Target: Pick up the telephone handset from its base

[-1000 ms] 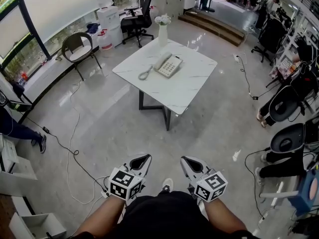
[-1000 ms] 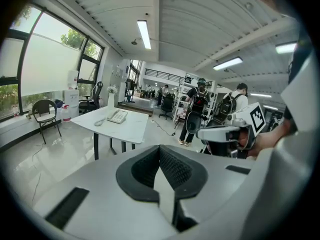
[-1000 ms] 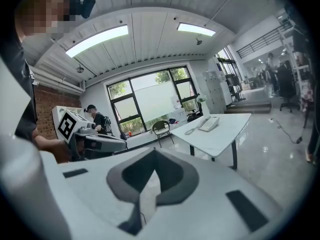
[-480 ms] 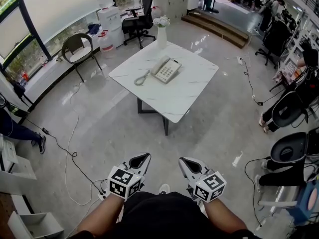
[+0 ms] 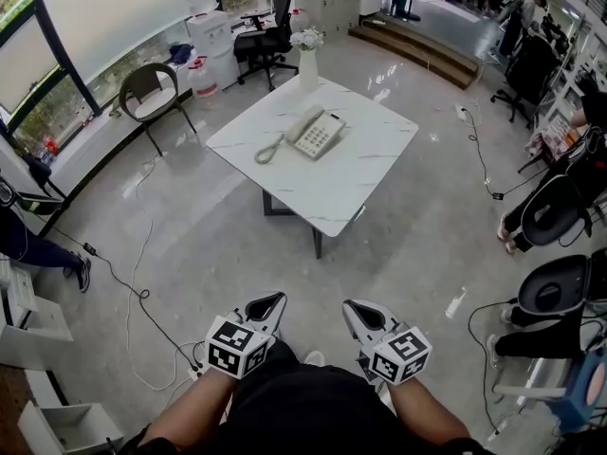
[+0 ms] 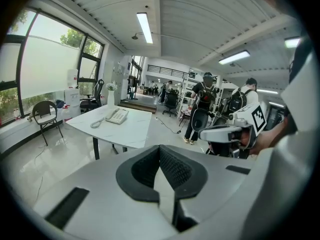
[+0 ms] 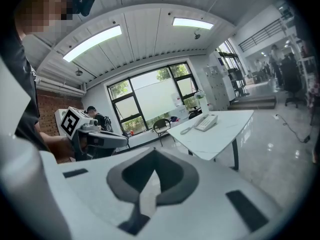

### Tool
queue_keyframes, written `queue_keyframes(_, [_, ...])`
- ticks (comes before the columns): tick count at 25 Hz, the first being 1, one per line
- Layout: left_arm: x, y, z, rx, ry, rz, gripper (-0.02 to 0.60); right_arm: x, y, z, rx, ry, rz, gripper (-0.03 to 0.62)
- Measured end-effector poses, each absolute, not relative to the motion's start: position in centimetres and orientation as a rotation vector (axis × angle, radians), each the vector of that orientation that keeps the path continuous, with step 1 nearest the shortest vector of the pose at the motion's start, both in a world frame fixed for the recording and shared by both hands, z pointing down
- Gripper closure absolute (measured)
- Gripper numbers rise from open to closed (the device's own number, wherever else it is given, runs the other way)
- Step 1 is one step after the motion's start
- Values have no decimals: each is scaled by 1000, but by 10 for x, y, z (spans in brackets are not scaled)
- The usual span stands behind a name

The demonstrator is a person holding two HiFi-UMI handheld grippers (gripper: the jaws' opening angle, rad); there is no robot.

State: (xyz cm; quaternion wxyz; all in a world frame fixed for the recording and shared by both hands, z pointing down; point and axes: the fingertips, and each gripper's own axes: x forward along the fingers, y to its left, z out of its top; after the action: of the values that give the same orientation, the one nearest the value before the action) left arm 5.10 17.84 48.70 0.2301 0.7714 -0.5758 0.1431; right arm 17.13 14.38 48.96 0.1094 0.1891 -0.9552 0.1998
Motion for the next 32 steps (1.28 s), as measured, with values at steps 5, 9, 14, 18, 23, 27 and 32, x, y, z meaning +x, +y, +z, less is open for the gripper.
queue_keyframes(5, [50,163,490,2131,-1572,387,578,167,132,491,558,-2806,584,592])
queue_keyframes(9, [41,142,490,2151,-1561,368,578,157,116,493,575,-2799,580,592])
queue_keyframes(14, [24,109,497,2165,-1541,349,578,140,87,500,598,-2781,573,592])
queue_keyframes(18, [3,76,500,2180,-1521,347,578,119,55,502,626,-2770,572,592])
queue_keyframes(23, [-32,25,497,2203,-1480,355,578,83,10,498,668,-2753,577,592])
queue_keyframes(27, [-56,-17,490,2244,-1420,373,578,56,-29,493,732,-2737,600,592])
queue_keyframes(32, [-93,-73,483,2295,-1373,378,578,22,-74,491,807,-2712,602,592])
